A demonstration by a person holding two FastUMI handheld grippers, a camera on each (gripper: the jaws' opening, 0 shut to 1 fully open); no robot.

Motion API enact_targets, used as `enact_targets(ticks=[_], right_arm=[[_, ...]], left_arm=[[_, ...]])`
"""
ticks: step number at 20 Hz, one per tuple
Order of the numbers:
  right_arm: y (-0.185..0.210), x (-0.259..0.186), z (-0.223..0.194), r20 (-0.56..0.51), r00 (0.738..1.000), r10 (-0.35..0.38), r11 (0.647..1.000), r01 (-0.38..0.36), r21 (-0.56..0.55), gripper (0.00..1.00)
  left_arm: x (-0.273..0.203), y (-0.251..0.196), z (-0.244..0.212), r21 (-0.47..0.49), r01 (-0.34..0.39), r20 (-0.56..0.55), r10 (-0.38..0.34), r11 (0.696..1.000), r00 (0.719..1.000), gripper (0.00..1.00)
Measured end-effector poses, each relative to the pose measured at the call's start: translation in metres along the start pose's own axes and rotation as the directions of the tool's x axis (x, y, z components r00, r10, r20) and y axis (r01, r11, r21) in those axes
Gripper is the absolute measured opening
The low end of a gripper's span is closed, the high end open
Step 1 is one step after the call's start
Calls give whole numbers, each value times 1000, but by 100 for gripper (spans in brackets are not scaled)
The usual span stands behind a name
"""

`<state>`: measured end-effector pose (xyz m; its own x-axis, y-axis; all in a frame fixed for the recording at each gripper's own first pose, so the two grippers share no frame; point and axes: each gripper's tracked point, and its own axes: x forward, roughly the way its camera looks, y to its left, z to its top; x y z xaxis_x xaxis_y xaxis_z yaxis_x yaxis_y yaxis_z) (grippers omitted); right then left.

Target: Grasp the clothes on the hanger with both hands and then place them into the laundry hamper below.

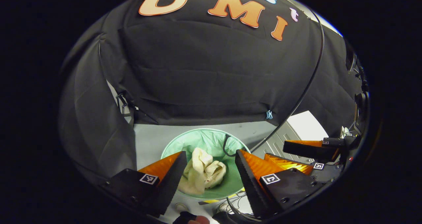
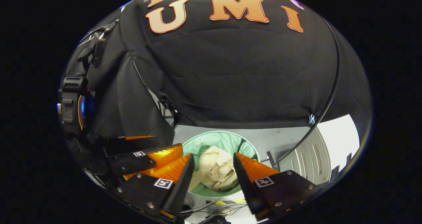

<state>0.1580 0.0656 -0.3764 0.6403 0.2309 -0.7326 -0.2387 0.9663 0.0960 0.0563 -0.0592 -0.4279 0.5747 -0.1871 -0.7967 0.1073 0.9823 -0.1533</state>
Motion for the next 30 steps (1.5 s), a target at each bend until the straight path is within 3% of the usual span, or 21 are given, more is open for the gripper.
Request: enact_targets(ticks=[1,3,9,16,19,23,27,30], right_arm=[[1,-2,-5,-5,1000,7,1000,-7,20,86],[0,-3,-14,-18,1000,10,999,-9,51,91],[3,-21,-21,-6,1000,-11,997,11,72,94],[2,-112,14,160,984,-74,996,65,61,94],[-3,-162,31,243,964,-104,994,93,57,94],[3,-217,52,339,935,-100,994,78,79,94],[1,-270,85,462,879,-121,992,86,96,94],[-1,-316,107,551,824,-132,991,95,96,94]], left_arm=[[-2,0,-3,-5,4,-4,-4,1000,1000,98],[-4,3,-3,-8,1,-2,-1,1000,1000,98],[-31,4,5,-12,-4,34,5,1000,999,98],[-128,1,48,-57,1,220,12,998,975,98],[-165,8,64,-63,-28,298,46,998,953,98],[-218,3,90,-57,-27,399,48,998,916,100],[-263,-21,119,-29,25,510,-7,999,860,97],[-299,-33,140,-5,37,595,-27,999,803,99]])
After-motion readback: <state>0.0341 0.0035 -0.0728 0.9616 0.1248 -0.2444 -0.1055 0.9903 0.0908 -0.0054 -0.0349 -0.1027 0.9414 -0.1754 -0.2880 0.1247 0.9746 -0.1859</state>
